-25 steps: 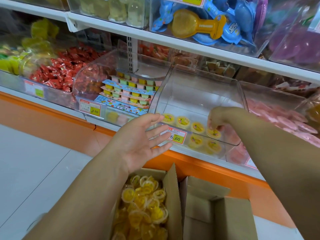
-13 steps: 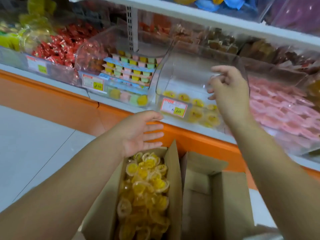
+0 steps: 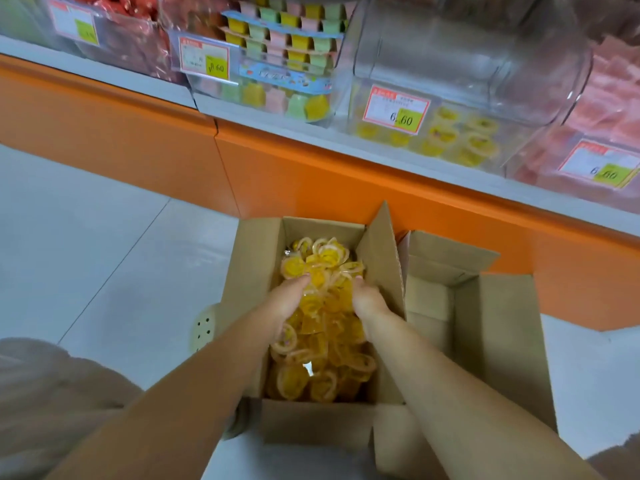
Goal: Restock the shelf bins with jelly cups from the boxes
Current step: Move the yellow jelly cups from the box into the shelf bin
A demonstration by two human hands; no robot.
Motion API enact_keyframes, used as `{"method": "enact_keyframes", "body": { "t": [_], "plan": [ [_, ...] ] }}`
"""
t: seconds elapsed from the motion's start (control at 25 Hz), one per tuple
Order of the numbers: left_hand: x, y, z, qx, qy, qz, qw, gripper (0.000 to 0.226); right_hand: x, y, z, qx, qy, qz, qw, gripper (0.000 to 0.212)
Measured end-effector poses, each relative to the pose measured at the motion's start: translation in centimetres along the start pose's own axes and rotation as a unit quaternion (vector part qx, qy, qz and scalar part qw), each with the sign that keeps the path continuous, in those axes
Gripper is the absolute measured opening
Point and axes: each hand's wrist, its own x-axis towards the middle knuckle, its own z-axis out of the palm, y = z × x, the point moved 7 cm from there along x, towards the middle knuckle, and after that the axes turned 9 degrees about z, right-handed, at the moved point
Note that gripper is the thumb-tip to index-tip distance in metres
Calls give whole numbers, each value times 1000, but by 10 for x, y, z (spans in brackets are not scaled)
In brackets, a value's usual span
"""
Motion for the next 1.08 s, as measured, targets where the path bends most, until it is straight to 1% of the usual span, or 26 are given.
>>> {"method": "enact_keyframes", "body": {
  "t": [0.08, 0.16, 0.28, 0.36, 0.44, 0.52, 0.64, 0.72, 0.8, 0.92, 1.08],
  "plan": [
    [11, -6, 3, -11, -5, 6, 1000, 65, 15, 6, 3, -7, 10, 5, 1000, 59],
    [20, -8, 5, -17, -11, 7, 1000, 65, 32, 7, 11, 5, 28, 37, 999, 61],
    [33, -6, 9, -18, -32, 4, 999, 67, 46, 13, 24, 42, 33, 77, 996, 57],
    [39, -5, 11, 4, -36, 11, 999, 65, 41, 15, 28, 74, 19, 58, 995, 54],
    [46, -2, 13, 30, -32, 12, 999, 66, 43, 11, 32, 68, 8, 38, 997, 56],
    [48, -2, 16, 56, -37, 4, 998, 69, 51, 8, 32, 74, 13, 35, 997, 56],
    [52, -4, 16, 69, -43, -3, 997, 73, 57, 9, 29, 101, -14, 38, 994, 42],
    [60, -10, 18, 40, -64, -15, 997, 80, 57, 10, 28, 107, -49, 49, 992, 42],
    [65, -12, 20, 21, -79, -34, 996, 77, 59, 9, 29, 104, -71, 61, 990, 43],
    [66, -11, 22, -6, -90, -62, 994, 71, 60, 6, 30, 100, -91, 73, 988, 29],
    [67, -15, 31, -95, -123, -119, 981, 83, 61, 13, 26, 123, -104, 79, 984, 29]
  ]
}}
